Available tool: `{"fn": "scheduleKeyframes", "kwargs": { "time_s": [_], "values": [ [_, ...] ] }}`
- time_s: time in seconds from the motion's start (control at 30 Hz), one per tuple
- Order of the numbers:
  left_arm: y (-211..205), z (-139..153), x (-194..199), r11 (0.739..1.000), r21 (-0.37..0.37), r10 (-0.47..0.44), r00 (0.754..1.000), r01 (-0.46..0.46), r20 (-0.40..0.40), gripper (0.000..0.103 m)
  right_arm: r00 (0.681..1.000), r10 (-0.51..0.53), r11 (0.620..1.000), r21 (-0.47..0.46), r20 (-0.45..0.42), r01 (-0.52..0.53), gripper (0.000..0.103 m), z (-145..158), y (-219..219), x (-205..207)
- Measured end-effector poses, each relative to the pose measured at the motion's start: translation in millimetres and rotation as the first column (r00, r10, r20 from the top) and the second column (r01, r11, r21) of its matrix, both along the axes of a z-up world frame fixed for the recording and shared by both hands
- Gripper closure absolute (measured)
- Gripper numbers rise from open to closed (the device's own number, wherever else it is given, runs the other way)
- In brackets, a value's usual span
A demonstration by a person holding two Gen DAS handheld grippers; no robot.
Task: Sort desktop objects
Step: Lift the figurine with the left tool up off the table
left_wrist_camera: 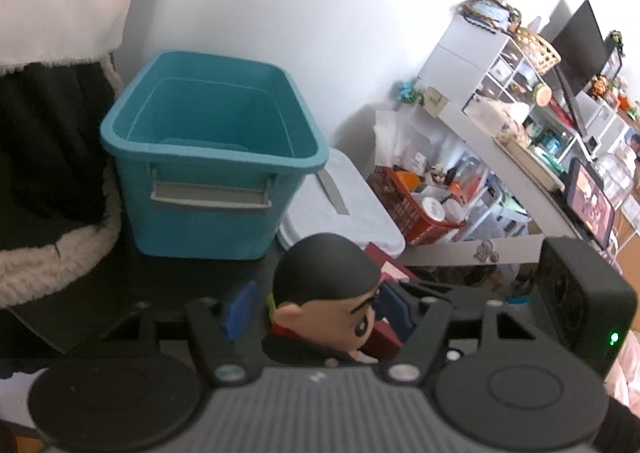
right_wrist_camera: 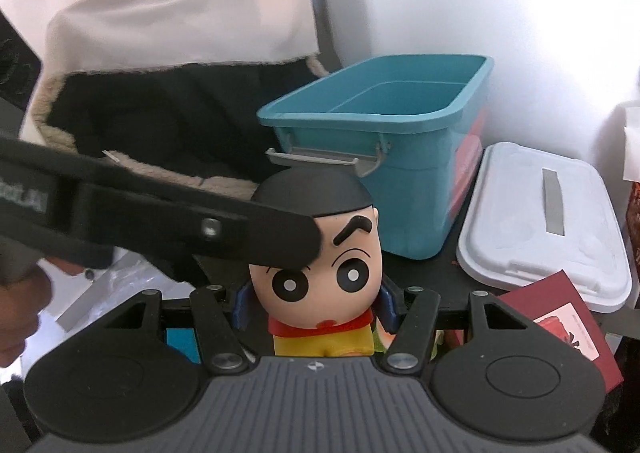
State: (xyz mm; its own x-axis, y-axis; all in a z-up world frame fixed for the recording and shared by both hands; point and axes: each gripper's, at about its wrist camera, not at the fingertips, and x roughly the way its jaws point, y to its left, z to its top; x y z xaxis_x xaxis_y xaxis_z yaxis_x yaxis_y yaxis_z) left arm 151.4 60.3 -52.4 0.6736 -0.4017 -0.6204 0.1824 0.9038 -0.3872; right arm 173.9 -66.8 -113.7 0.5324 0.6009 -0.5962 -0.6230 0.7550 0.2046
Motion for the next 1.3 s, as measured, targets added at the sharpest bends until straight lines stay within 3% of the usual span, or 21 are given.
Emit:
{"fn": "scheduleKeyframes", "kwargs": {
  "time_s": [0.5,1.3],
  "values": [
    [-5,-11,2,1.000,0.004,-0.024,1.000,0.025,-0.017,0.036,0.998,0.056,0.997,0.062,-0.011,-0.055,0.041,-11,-7,-7],
    [0,2,-11,0.999,-0.030,-0.044,0.999,0.045,0.013,0.039,1.000,0.010,0.996,0.092,-0.007,-0.010,0.038,3,-18,-25]
  ]
}}
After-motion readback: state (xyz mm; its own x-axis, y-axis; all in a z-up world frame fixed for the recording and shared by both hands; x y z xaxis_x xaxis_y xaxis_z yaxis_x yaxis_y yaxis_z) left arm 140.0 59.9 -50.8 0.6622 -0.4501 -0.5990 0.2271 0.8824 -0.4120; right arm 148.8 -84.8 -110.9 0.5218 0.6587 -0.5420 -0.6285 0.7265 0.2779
